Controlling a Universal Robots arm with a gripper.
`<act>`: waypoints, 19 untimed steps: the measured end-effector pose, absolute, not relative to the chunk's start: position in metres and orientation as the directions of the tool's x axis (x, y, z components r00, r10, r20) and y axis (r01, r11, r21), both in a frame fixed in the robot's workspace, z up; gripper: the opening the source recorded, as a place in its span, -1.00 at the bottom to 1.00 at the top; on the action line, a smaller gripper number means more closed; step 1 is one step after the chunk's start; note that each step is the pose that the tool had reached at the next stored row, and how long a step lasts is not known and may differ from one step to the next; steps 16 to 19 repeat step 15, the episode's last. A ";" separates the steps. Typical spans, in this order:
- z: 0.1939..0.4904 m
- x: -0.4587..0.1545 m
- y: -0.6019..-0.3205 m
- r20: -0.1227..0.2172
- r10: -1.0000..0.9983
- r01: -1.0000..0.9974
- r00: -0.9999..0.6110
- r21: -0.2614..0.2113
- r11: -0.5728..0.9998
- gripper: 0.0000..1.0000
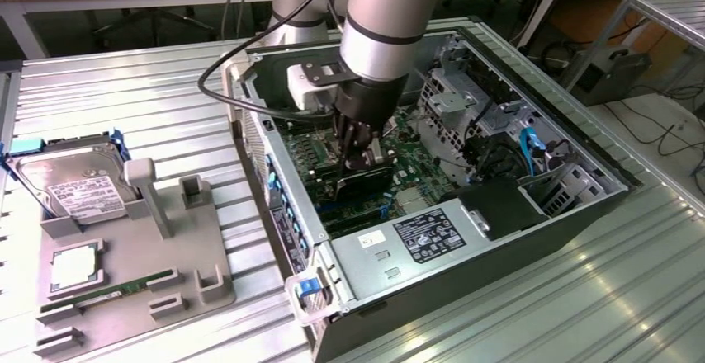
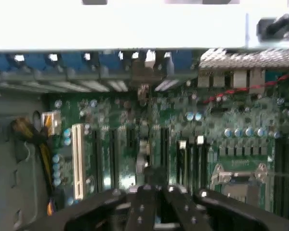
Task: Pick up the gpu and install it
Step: 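Insert the gpu into the slot, then press down on the gpu until it lock into place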
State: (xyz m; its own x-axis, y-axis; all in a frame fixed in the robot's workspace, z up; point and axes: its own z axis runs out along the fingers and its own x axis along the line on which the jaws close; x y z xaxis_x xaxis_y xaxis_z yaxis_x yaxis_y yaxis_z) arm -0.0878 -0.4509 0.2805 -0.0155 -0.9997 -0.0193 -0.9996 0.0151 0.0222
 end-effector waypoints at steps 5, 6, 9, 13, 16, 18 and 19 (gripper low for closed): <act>0.296 -0.088 -0.451 -0.019 -1.000 -1.000 -0.016 0.023 0.015 -0.79; 0.296 -0.088 -0.451 -0.019 -1.000 -1.000 -0.016 0.023 0.015 -0.79; 0.296 -0.088 -0.451 -0.019 -1.000 -1.000 -0.015 0.023 0.015 -0.79; 0.296 -0.088 -0.451 -0.019 -1.000 -1.000 -0.015 0.023 0.015 -0.79; 0.296 -0.088 -0.451 -0.019 -1.000 -1.000 -0.015 0.023 0.015 -0.79; 0.296 -0.088 -0.451 -0.019 -1.000 -1.000 -0.015 0.023 0.015 -0.79; 0.296 -0.088 -0.451 -0.019 -1.000 -1.000 -0.015 0.023 0.015 -0.79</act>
